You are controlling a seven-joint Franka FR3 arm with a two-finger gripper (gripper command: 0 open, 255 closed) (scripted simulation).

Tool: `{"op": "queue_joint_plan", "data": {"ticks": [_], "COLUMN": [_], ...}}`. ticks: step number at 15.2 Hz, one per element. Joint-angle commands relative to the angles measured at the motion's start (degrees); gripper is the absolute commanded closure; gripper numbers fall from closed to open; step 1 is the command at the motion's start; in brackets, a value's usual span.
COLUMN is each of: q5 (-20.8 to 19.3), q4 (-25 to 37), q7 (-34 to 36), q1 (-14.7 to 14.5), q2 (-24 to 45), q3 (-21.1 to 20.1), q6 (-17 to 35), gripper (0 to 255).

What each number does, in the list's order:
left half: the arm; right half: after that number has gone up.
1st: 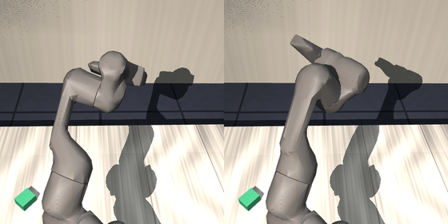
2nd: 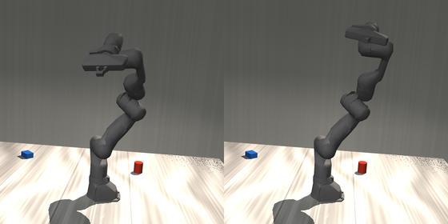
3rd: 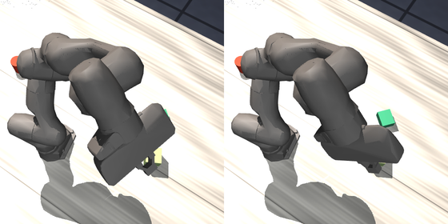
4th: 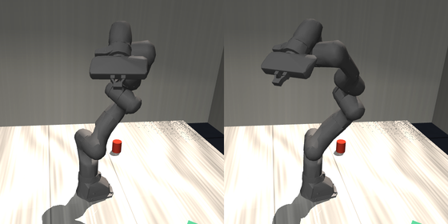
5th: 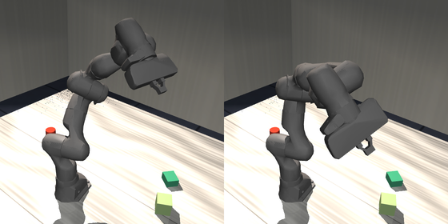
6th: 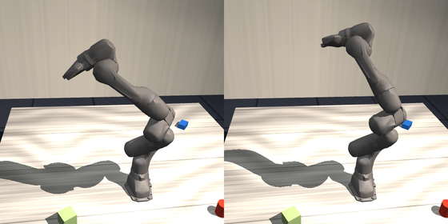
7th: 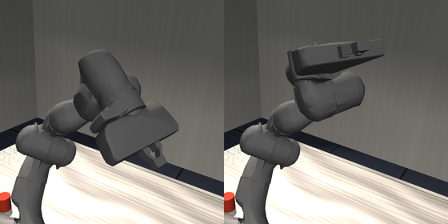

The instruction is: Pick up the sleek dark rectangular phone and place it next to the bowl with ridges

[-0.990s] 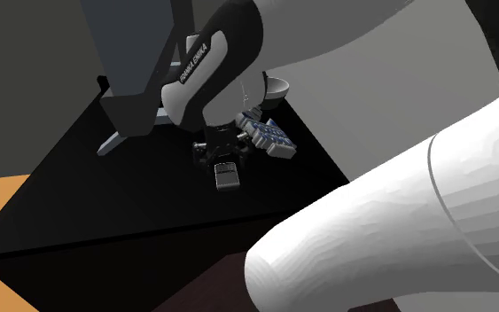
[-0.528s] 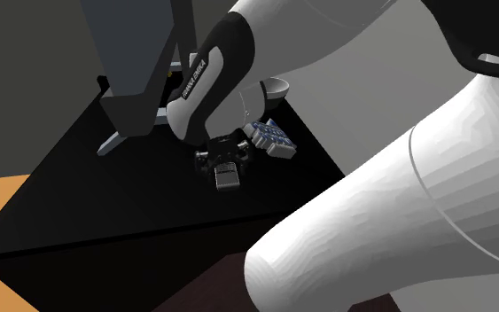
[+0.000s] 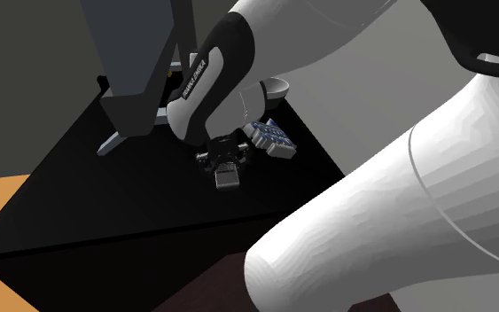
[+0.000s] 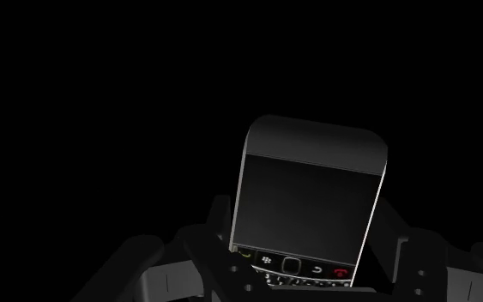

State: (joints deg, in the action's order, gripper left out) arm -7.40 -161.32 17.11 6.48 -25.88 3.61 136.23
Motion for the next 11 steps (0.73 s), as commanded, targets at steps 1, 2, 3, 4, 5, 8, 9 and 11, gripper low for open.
{"op": "queue_joint_plan", "data": {"ticks": [1, 2, 3, 4, 5, 8, 9, 11], "q5": [-0.04, -0.03, -0.02, -0.01, -0.02, 0.07, 0.16, 0.33], "q4": [-0.09, -0.05, -0.05, 0.0, -0.02, 0.3, 0.67, 1.44], "q7": [-0.01, 0.0, 0.02, 0.02, 0.01, -0.07, -0.15, -0.31], "q1": [0.04, 0.03, 0.01, 0.01, 0.02, -0.02, -0.05, -0.13], "q2": [0.04, 0.07, 0.06, 0.08, 0.09, -0.61, -1.29, -2.58], "q3": [0.04, 0.03, 0.01, 0.01, 0.02, -0.01, -0.03, -0.07], "q6": [-0.03, -0.04, -0.05, -0.07, -0.05, -1.05, -2.1, -4.16], "gripper": [255, 255, 255, 255, 255, 255, 255, 255]}}
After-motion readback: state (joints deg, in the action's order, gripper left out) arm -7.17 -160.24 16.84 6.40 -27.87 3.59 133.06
